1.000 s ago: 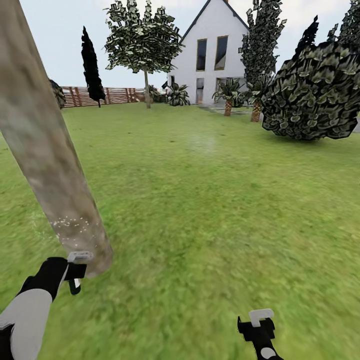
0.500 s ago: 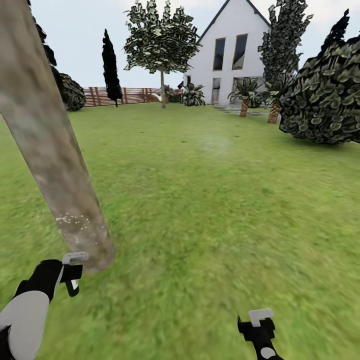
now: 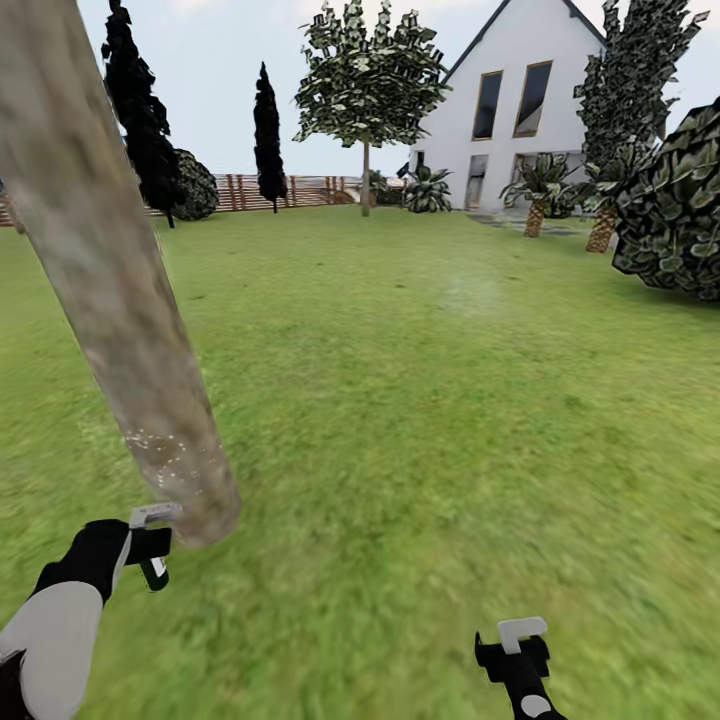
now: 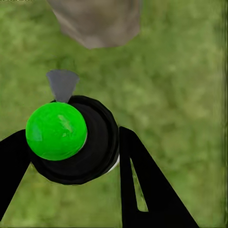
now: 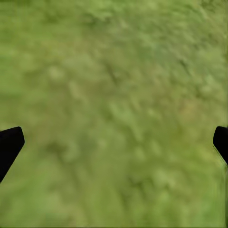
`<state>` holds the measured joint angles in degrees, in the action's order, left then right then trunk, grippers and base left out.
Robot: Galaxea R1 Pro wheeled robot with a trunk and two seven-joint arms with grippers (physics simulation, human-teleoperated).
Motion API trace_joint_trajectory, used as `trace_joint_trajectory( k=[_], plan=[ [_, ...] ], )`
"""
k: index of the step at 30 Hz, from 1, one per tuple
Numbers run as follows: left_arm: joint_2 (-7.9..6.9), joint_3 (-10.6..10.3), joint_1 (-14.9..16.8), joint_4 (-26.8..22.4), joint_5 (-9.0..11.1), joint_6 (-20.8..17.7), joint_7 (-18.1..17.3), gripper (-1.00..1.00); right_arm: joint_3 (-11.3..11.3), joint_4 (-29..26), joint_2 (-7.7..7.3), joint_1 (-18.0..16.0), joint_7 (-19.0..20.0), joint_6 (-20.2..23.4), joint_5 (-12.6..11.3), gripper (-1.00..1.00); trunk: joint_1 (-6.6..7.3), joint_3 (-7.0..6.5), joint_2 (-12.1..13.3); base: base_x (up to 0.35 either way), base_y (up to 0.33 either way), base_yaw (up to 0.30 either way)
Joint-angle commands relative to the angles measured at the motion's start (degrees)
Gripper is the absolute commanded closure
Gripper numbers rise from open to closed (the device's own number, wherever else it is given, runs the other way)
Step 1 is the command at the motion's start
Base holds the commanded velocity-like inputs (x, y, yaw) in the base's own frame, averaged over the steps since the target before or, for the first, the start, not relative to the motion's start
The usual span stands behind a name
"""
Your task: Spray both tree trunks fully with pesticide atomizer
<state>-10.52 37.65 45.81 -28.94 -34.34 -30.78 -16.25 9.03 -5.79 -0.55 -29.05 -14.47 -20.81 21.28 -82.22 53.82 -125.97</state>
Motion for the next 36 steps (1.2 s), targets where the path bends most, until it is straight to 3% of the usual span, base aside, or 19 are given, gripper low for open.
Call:
trace_joint_trajectory(
  k=[1,16,36],
  plan=[
    [0.18,0.4,0.1,-0.1,-0.6,-0.2,-0.5,1.00,0.5,0.1,0.02,0.0,-0.1,-0.2,0.6,-1.00,-0.01,0.05,0.0,0.177,-0.244,0.017],
    [0.59,0.3,0.1,-0.2,-0.7,-0.2,-0.5,1.00,0.5,0.2,-0.01,0.0,-0.1,-0.2,0.6,-1.00,-0.01,0.05,0.0,0.183,-0.230,0.014],
    [0.58,0.4,0.1,-0.3,-0.6,-0.2,-0.5,1.00,0.5,0.2,0.02,0.0,-0.1,-0.2,0.7,-1.00,-0.01,0.05,0.0,0.154,-0.250,0.273]
  ],
)
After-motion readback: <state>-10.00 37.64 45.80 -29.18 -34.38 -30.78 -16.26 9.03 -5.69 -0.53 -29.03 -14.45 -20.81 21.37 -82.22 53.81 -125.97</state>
